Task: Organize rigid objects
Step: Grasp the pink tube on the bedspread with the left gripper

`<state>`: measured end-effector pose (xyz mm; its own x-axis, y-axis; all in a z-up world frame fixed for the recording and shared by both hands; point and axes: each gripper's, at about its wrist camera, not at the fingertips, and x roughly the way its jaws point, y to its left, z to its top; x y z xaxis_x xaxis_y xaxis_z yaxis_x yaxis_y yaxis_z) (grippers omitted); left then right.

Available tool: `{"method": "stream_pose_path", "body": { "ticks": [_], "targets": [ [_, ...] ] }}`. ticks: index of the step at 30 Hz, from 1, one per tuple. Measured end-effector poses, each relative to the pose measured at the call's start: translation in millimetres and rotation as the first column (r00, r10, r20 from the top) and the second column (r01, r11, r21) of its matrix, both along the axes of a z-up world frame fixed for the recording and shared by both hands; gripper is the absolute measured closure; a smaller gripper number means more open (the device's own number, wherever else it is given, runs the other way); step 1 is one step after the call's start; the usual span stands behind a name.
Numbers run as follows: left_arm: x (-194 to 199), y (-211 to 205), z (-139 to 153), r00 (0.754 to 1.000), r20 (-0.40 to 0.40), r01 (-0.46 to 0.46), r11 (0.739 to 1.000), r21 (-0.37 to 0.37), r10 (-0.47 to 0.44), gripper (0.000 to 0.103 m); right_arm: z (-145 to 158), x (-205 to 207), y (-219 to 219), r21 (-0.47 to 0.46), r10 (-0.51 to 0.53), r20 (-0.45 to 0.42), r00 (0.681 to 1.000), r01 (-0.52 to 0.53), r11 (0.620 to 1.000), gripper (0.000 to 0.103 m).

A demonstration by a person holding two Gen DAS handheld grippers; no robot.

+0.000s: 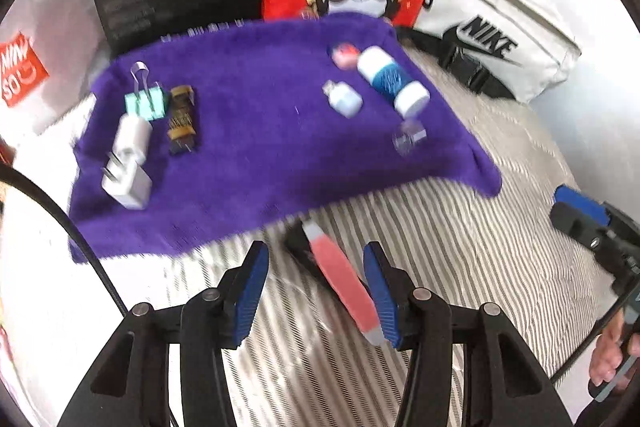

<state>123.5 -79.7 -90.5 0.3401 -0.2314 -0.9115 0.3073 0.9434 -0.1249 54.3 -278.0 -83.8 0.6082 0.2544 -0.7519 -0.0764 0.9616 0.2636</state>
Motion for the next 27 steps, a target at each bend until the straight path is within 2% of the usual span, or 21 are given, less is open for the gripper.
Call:
{"method": "stream_pose_path", "body": {
  "ticks": [6, 9, 11, 13, 22, 27],
  "targets": [
    [-7, -7, -25, 0.999, -0.052, -0.013, 1.0, 0.029, 0.014, 0.056, -1, -9, -8, -0.007, -0.021, -0.009, 1.0, 0.021, 1.0, 0.053],
    [-10, -4, -23, 0.998, -0.06, -0.006, 1.0, -0.026, 0.004, 0.074, -2, -11, -10, -0.002, -0.026, -0.012, 1.0, 0.026, 1.0, 0.053],
    [-13, 0, -19, 0.999, -0.054, -0.007, 1.0, -0.023, 0.006, 0.083, -3, -10, -10, -0.001, -0.028, -0.014, 0.999, 0.028, 1.0, 0.053],
    [-14, 4, -17, 0.998, -0.056, -0.003, 1.0, -0.022, 0.001, 0.086, -4, -10, -10, 0.004, -0.025, -0.015, 1.0, 0.025, 1.0, 0.053],
    [-14, 19, -20, 0.999, -0.047, 0.0, 1.0, -0.01, 0.0, 0.086, -13, -7, -2, 0.008, -0.004, -0.037, 0.999, 0.004, 1.0, 0.053],
    [-14, 9, -21, 0.999, -0.018, 0.033, 0.998, 0.057, -0.032, 0.086, -17, -6, 2, 0.006, 0.004, -0.05, 0.999, -0.004, 1.0, 0.053]
  ]
}}
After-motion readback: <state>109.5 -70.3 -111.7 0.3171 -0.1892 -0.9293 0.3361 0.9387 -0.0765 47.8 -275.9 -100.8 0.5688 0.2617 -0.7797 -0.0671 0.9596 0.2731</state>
